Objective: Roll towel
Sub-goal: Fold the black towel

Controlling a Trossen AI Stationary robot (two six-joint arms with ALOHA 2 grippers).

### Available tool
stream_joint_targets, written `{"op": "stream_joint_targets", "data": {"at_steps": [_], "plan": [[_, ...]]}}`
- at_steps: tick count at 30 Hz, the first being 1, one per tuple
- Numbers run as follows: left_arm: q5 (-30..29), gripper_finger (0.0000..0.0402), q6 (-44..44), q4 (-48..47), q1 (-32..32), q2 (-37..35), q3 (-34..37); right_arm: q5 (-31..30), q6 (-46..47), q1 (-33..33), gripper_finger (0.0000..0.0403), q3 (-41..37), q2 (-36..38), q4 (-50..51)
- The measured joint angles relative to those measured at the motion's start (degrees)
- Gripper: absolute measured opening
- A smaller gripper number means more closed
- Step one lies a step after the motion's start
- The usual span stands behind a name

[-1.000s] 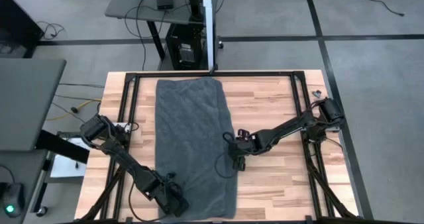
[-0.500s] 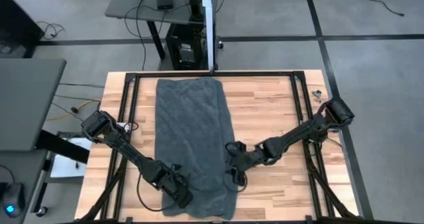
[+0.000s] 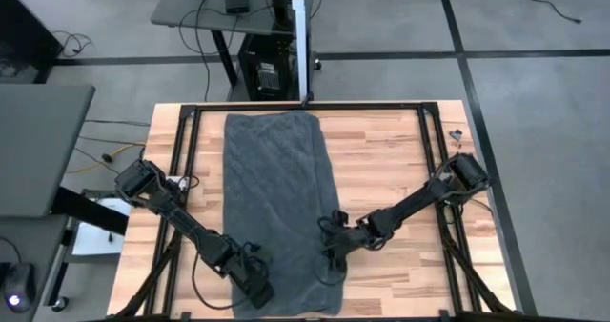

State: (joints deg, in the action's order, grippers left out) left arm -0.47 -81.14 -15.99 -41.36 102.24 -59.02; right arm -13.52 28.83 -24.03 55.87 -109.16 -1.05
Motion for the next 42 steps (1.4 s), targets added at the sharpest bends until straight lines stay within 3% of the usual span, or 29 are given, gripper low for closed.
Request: {"op": "stream_joint_targets", "data": {"at_steps": [4, 8, 15, 19, 23, 30, 34, 42], "plan": [[0.0, 0.0162, -0.2, 0.0, -0.5, -0.4, -0.1, 0.7, -0.2, 0.7, 0.0201, -0.3, 3.7, 4.6], [-0.1, 0.0162, -0.1, -0.4, 0.6, -2.8, -0.1, 0.9, -0.7, 0.2, 0.0196, -0.2, 9.9, 1.8], [-7.0, 0.0162, 3.0, -8.6, 2.8, -7.7, -0.1, 4.0, 0.4, -4.3, 0.0196, -0.3, 12.4, 2.2], [-11.0, 0.0162, 8.6, -13.3, 5.5, -8.5, -0.1, 4.5, 7.7, -7.0, 0.0195, -0.3, 10.3, 0.2], [-13.0, 0.0162, 20.2, -13.7, 10.3, -8.5, 0.7, 4.1, 15.5, -9.2, 0.0195, -0.2, 7.7, -8.9], [-8.3, 0.0162, 37.8, -12.7, 16.6, -8.5, 4.4, 0.9, 31.1, -14.4, 0.0195, 1.6, 2.6, -17.6], [-8.4, 0.0162, 41.0, -12.1, 17.8, -8.5, 6.7, -3.4, 34.6, -16.3, 0.0195, 6.5, -1.9, -12.6], [-8.3, 0.0162, 39.2, -7.9, 17.2, -8.6, 11.6, -3.3, 38.4, -15.9, 0.0195, 16.2, -9.5, 2.6]]}}
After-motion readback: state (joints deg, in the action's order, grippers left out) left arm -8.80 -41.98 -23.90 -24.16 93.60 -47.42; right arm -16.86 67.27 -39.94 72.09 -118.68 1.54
